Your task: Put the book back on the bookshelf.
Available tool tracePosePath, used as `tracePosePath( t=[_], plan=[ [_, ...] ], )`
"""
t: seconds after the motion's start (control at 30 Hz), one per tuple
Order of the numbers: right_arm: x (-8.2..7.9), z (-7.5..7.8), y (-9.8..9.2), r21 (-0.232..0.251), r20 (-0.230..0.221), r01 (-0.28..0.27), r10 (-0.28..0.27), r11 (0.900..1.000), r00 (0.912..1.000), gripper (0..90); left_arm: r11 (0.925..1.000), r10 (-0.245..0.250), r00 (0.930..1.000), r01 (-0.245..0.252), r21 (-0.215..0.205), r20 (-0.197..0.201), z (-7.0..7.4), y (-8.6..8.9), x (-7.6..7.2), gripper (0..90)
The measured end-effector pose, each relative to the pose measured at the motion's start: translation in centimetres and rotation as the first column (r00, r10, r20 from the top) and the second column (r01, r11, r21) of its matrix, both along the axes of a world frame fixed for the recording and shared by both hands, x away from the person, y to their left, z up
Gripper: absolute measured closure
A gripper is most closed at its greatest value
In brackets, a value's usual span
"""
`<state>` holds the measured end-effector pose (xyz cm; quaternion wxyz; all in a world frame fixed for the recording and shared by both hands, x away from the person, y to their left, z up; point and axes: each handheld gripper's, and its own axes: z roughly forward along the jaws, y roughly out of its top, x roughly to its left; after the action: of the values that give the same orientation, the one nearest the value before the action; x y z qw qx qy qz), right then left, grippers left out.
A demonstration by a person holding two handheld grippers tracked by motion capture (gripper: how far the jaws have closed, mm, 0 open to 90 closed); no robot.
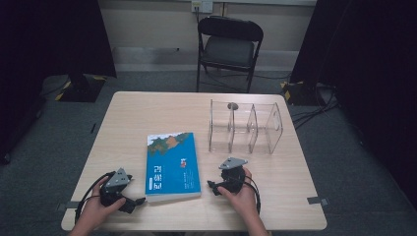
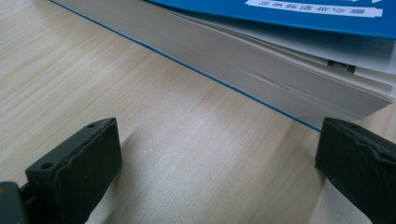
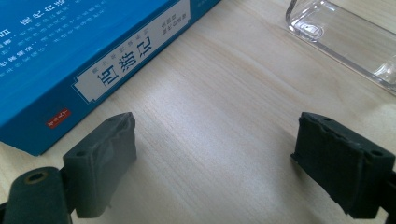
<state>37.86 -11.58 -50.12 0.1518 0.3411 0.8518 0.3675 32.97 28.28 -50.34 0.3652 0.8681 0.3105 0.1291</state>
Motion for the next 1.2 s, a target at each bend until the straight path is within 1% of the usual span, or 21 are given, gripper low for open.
tracePosePath(
  t=[0.03,0.07,0.17,0.27,0.37,0.4,0.43,0.5,0.53,0.57,0.6,0.7,0.77,0.83,0.87,0.9,0.93,1.0,1.07,1.17,1.2],
  plan=[
    [0.0,0.0,0.0,0.001,-0.003,-0.002,0.002,1.000,1.0000,11.6,0.9999,0.007,1.0000,-0.007,-0.012,-0.005,0.0,-0.1,-0.1,0.0],
    [0.0,0.0,0.0,0.001,-0.003,-0.003,0.003,1.000,1.0000,11.6,1.0000,-0.003,1.0000,0.003,0.006,0.001,0.0,-0.1,-0.1,0.0],
    [0.0,0.0,0.0,0.001,-0.004,-0.004,0.004,1.000,1.0000,11.5,0.9999,-0.009,0.9999,0.009,-0.011,-0.005,0.0,-0.2,-0.2,0.0],
    [-0.1,0.0,0.0,0.005,-0.004,-0.005,0.005,1.000,1.0000,11.7,0.9989,-0.045,0.9989,0.045,0.013,-0.011,0.1,-0.4,-0.4,0.0],
    [-0.1,0.0,-0.1,0.008,-0.007,-0.013,0.013,1.000,0.9999,11.8,0.9980,-0.060,0.9979,0.061,0.019,-0.025,0.2,-0.5,-0.7,0.0],
    [-0.3,0.2,-0.2,0.007,-0.013,-0.023,0.023,1.000,0.9997,19.0,0.9963,-0.082,0.9961,0.082,0.023,-0.033,0.3,-0.8,-0.9,0.1],
    [-0.4,0.4,-0.2,0.010,-0.014,-0.033,0.033,0.999,0.9994,24.4,0.9966,-0.081,0.9960,0.082,0.011,-0.038,0.4,-1.0,-1.1,0.8],
    [-0.6,0.6,-0.2,0.020,0.001,-0.058,0.058,0.998,0.9983,20.9,0.9959,-0.090,0.9948,0.090,0.004,-0.048,0.5,-1.1,-1.1,4.3],
    [-0.6,0.6,-0.2,0.020,0.001,-0.058,0.058,0.998,0.9983,20.9,0.9953,-0.095,0.9939,0.094,-0.020,-0.056,0.6,-1.2,-1.1,4.3],
    [-0.7,0.7,-0.2,0.022,-0.010,-0.062,0.062,0.998,0.9980,19.3,0.9944,-0.103,0.9929,0.101,-0.032,-0.060,0.8,-1.3,-1.2,9.4],
    [-0.8,0.7,0.0,0.025,-0.036,-0.102,0.103,0.994,0.9940,19.5,0.9929,-0.117,0.9913,0.115,-0.031,-0.061,0.8,-1.6,-1.2,15.3],
    [-1.1,0.8,0.2,0.025,-0.069,-0.110,0.112,0.994,0.9914,19.3,0.9923,-0.124,0.9908,0.124,-0.001,-0.055,1.0,-2.2,-1.4,15.9],
    [-1.1,1.2,0.4,0.042,-0.062,-0.145,0.147,0.989,0.9872,19.3,0.9912,-0.127,0.9907,0.129,0.032,-0.047,1.1,-2.4,-1.5,17.8],
    [-1.4,1.8,0.7,0.039,-0.039,-0.179,0.180,0.983,0.9828,19.2,0.9907,-0.131,0.9903,0.133,0.030,-0.047,1.1,-2.6,-1.5,20.6],
    [-1.4,1.8,0.7,0.039,-0.039,-0.179,0.180,0.983,0.9828,19.2,0.9932,-0.112,0.9929,0.113,0.027,-0.040,1.1,-2.9,-1.6,20.6],
    [-1.6,2.1,0.9,0.042,-0.036,-0.188,0.189,0.981,0.9812,18.5,0.9916,-0.119,0.9918,0.121,0.045,-0.046,1.2,-3.1,-1.6,22.3],
    [-1.6,2.3,1.0,0.047,-0.045,-0.198,0.200,0.979,0.9787,17.3,0.9931,-0.113,0.9928,0.114,0.029,-0.041,1.2,-3.4,-1.5,25.6],
    [-1.8,2.3,1.3,0.038,-0.060,-0.220,0.222,0.975,0.9732,17.7,0.9921,-0.112,0.9924,0.115,0.051,-0.051,1.4,-3.6,-1.4,28.7],
    [-1.9,2.3,1.7,0.033,-0.070,-0.264,0.265,0.964,0.9616,17.1,0.9945,-0.096,0.9941,0.098,0.037,-0.051,1.4,-3.7,-1.4,29.7],
    [-2.0,2.3,1.9,0.034,-0.071,-0.279,0.280,0.960,0.9572,17.0,0.9957,-0.086,0.9951,0.087,0.032,-0.048,1.4,-3.6,-1.5,32.8],
    [-2.1,2.4,1.9,0.031,-0.067,-0.287,0.289,0.957,0.9551,17.0,0.9942,-0.092,0.9945,0.095,0.050,-0.049,1.5,-3.5,-1.4,33.5]
  ],
)
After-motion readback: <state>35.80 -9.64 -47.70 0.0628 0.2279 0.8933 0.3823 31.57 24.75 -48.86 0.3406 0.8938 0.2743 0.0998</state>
